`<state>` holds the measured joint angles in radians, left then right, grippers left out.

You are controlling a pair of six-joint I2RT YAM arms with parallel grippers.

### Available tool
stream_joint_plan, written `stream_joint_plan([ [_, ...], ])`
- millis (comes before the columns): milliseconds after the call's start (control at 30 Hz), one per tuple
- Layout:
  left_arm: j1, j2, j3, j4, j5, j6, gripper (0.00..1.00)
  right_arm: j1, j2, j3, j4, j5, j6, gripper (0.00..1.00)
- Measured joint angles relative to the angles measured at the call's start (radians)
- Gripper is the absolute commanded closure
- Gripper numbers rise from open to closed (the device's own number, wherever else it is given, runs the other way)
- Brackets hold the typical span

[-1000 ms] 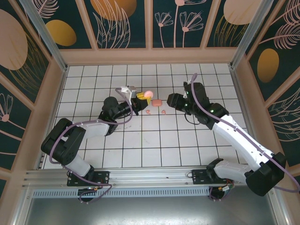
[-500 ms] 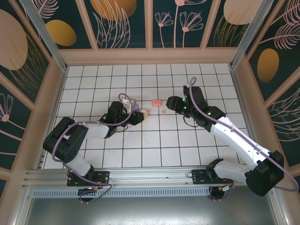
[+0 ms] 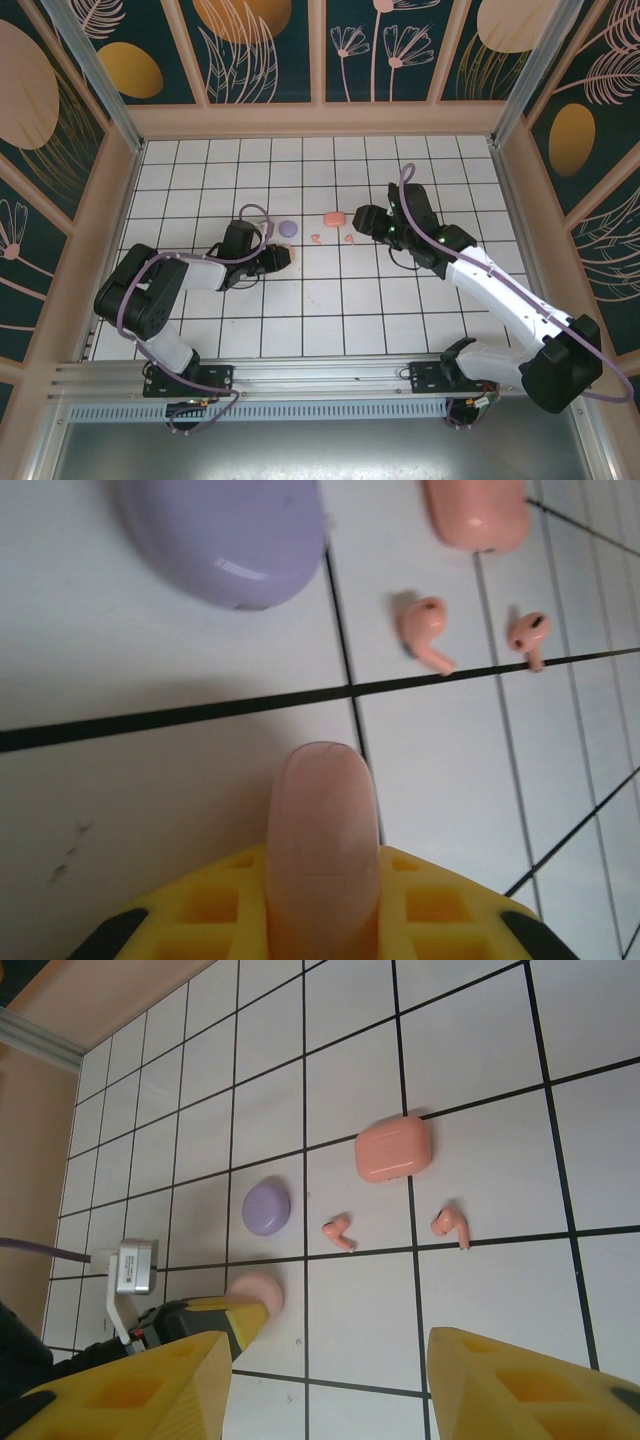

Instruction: Insert the wireless bluetooth earbuds into the charging case

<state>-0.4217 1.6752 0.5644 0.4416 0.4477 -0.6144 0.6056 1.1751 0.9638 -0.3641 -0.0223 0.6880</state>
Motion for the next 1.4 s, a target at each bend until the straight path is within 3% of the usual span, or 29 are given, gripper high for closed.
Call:
stream_joint_plan([
  [167, 0.005, 0.007, 0.009, -0.004, 0.007, 0.005, 0.77, 0.000, 0.004, 0.000, 0.002, 0.000, 0.000, 0.45],
  [333, 0.014, 0.000, 0.019, -0.033, -0.014, 0.011, 0.54, 0.000, 0.004, 0.000, 0.002, 0.002, 0.000, 0.45],
  [733, 0.050, -0.156, 0.020, -0.220, -0.239, 0.050, 0.24, 0.000, 0.008, 0.010, 0.001, 0.007, -0.003, 0.44],
  [833, 0.050, -0.228, 0.022, -0.245, -0.283, 0.064, 0.21, 0.000, 0.018, 0.026, 0.001, 0.008, -0.012, 0.42],
  [867, 0.050, -0.249, 0.024, -0.249, -0.293, 0.069, 0.17, 0.000, 0.025, 0.033, 0.000, 0.008, -0.018, 0.41],
  [900, 0.050, -0.274, 0.029, -0.253, -0.304, 0.075, 0.04, 0.000, 0.033, 0.040, 0.000, 0.010, -0.026, 0.39],
  [933, 0.050, -0.296, 0.036, -0.254, -0.315, 0.085, 0.01, 0.000, 0.044, 0.049, 0.000, 0.012, -0.032, 0.38],
  [1400, 0.050, -0.421, 0.143, -0.235, -0.481, 0.128, 0.01, 0.000, 0.359, 0.262, -0.040, 0.037, -0.135, 0.25],
])
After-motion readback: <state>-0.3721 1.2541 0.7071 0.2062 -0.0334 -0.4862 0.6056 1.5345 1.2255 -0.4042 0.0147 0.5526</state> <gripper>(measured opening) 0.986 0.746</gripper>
